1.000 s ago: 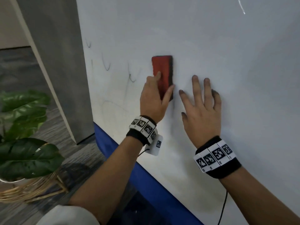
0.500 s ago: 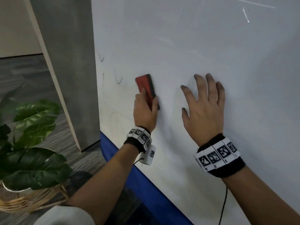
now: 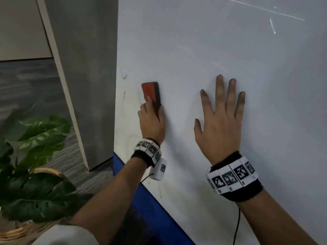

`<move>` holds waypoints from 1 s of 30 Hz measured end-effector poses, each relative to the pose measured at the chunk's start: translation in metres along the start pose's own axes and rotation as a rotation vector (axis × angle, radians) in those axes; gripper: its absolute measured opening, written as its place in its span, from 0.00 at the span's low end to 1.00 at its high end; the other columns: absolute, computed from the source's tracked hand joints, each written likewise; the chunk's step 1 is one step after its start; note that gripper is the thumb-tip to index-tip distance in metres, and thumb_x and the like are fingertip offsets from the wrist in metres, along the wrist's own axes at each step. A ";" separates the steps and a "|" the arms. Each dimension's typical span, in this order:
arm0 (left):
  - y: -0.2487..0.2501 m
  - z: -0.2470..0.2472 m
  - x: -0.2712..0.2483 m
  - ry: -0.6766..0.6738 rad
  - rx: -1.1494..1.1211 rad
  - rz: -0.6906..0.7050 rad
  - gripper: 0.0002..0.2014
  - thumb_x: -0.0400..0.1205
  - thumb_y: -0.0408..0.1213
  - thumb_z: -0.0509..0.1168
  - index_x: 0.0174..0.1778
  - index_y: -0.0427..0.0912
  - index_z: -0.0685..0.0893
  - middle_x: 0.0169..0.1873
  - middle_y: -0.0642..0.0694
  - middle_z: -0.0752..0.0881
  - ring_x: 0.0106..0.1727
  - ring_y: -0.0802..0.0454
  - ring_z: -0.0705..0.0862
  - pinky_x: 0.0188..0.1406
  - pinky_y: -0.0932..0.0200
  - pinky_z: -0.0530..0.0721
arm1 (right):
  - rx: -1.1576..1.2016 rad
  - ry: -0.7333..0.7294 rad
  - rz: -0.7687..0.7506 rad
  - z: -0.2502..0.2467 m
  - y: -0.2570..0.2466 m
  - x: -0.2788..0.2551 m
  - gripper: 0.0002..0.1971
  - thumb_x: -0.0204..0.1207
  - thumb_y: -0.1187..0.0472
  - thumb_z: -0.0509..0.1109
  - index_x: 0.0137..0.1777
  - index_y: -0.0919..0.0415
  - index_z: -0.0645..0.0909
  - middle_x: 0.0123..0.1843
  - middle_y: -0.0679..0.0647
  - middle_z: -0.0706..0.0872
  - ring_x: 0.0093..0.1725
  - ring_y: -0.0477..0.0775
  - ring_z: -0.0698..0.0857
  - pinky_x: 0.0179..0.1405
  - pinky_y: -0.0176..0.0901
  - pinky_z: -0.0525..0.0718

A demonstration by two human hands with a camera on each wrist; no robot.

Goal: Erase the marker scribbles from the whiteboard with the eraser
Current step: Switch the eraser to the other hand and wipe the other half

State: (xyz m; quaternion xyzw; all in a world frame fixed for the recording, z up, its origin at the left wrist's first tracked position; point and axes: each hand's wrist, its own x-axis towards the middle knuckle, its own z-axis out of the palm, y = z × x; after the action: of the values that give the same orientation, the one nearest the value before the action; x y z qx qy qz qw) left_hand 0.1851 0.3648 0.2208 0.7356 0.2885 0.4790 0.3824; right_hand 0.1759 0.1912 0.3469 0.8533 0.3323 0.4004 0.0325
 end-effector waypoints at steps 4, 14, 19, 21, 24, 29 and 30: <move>-0.027 0.003 -0.010 -0.023 -0.008 0.195 0.26 0.89 0.45 0.62 0.83 0.43 0.68 0.72 0.34 0.71 0.67 0.38 0.74 0.68 0.51 0.76 | -0.027 -0.017 -0.077 0.012 -0.024 0.034 0.38 0.78 0.54 0.72 0.87 0.60 0.65 0.92 0.65 0.47 0.90 0.72 0.46 0.86 0.75 0.42; -0.085 -0.027 0.137 0.015 0.051 -0.200 0.25 0.89 0.43 0.60 0.81 0.36 0.69 0.69 0.32 0.74 0.65 0.29 0.80 0.67 0.40 0.78 | -0.126 -0.076 -0.076 0.039 -0.054 0.050 0.44 0.80 0.48 0.72 0.90 0.59 0.53 0.91 0.66 0.39 0.89 0.75 0.41 0.83 0.74 0.32; -0.048 -0.030 0.139 0.065 -0.035 0.266 0.26 0.88 0.47 0.62 0.81 0.40 0.71 0.71 0.38 0.74 0.68 0.44 0.77 0.70 0.56 0.76 | -0.127 -0.056 -0.064 0.043 -0.061 0.051 0.46 0.80 0.48 0.73 0.90 0.59 0.52 0.91 0.66 0.40 0.89 0.76 0.42 0.83 0.74 0.32; -0.055 -0.029 0.154 0.103 -0.067 0.142 0.27 0.87 0.47 0.62 0.80 0.38 0.71 0.69 0.38 0.76 0.67 0.42 0.79 0.71 0.53 0.76 | -0.128 -0.056 -0.078 0.045 -0.058 0.050 0.46 0.81 0.46 0.71 0.91 0.59 0.50 0.91 0.65 0.39 0.89 0.75 0.41 0.83 0.73 0.32; -0.095 -0.029 0.162 0.072 -0.126 -0.388 0.27 0.88 0.45 0.61 0.82 0.38 0.68 0.73 0.34 0.75 0.71 0.35 0.79 0.73 0.48 0.75 | -0.133 -0.056 -0.092 0.046 -0.053 0.049 0.45 0.82 0.45 0.70 0.91 0.58 0.50 0.91 0.64 0.38 0.89 0.74 0.40 0.84 0.71 0.33; -0.137 -0.016 0.117 -0.025 -0.053 -0.713 0.23 0.89 0.44 0.59 0.78 0.36 0.69 0.71 0.29 0.77 0.70 0.29 0.80 0.69 0.42 0.76 | -0.148 -0.055 -0.110 0.046 -0.053 0.048 0.45 0.82 0.44 0.68 0.91 0.58 0.49 0.91 0.64 0.38 0.89 0.74 0.41 0.84 0.70 0.33; -0.134 -0.017 0.118 -0.023 -0.052 -0.702 0.24 0.89 0.45 0.59 0.78 0.36 0.70 0.71 0.30 0.77 0.70 0.29 0.80 0.70 0.42 0.76 | -0.155 -0.054 -0.113 0.046 -0.053 0.048 0.45 0.83 0.44 0.68 0.91 0.58 0.49 0.91 0.64 0.38 0.89 0.74 0.41 0.84 0.70 0.32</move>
State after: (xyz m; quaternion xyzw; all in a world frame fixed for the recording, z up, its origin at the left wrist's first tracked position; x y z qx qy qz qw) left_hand 0.2056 0.5356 0.1698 0.5869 0.5072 0.3170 0.5457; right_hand 0.2018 0.2702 0.3302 0.8386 0.3468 0.3994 0.1300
